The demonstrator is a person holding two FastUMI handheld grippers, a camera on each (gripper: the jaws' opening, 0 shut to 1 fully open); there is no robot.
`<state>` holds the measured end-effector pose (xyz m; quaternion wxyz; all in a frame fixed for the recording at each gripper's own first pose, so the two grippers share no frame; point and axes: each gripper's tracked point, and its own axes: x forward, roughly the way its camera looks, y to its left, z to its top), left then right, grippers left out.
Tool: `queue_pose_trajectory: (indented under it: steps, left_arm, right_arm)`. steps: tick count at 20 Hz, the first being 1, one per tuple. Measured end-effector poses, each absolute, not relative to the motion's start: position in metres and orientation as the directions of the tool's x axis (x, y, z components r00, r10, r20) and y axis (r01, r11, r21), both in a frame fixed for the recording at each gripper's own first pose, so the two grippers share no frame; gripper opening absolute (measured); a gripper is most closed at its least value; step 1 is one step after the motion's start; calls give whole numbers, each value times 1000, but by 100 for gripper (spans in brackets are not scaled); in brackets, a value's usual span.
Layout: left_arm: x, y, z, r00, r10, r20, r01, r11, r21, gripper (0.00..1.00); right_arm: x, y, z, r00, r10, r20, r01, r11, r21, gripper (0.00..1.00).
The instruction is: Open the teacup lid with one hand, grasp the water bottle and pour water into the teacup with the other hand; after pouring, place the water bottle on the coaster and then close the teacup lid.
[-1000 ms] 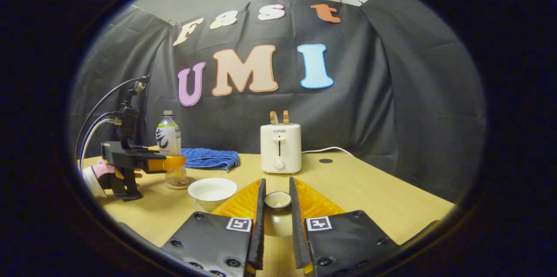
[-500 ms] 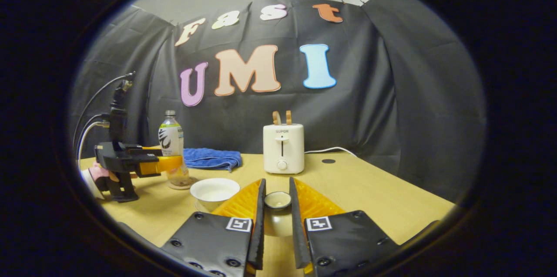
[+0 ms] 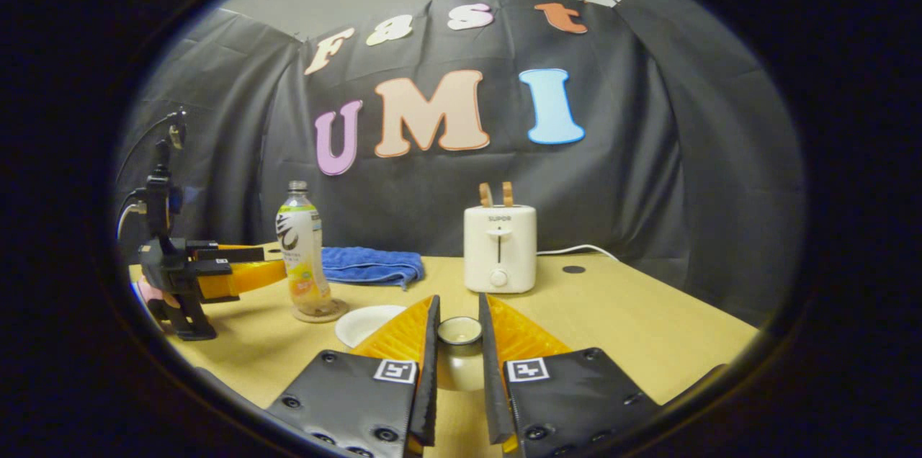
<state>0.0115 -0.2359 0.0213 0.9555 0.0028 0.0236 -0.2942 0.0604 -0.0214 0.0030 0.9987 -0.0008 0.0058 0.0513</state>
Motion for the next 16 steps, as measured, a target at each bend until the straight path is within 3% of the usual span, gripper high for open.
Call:
queue_pose_trajectory:
  steps: [5,11,16]
  left_arm:
    - [-5,-207,29,847,-531,-19,531,847,-15,93]
    - [-4,-171,31,914,-406,-23,406,914,-8,93]
    - [-4,-171,30,915,-403,-25,403,915,-7,93]
  right_arm:
    - [74,6,2,986,169,-15,-169,986,1,31]
    - [91,41,-1,964,264,-26,-264,964,4,31]
    - [104,51,-15,955,273,-112,-275,961,0,31]
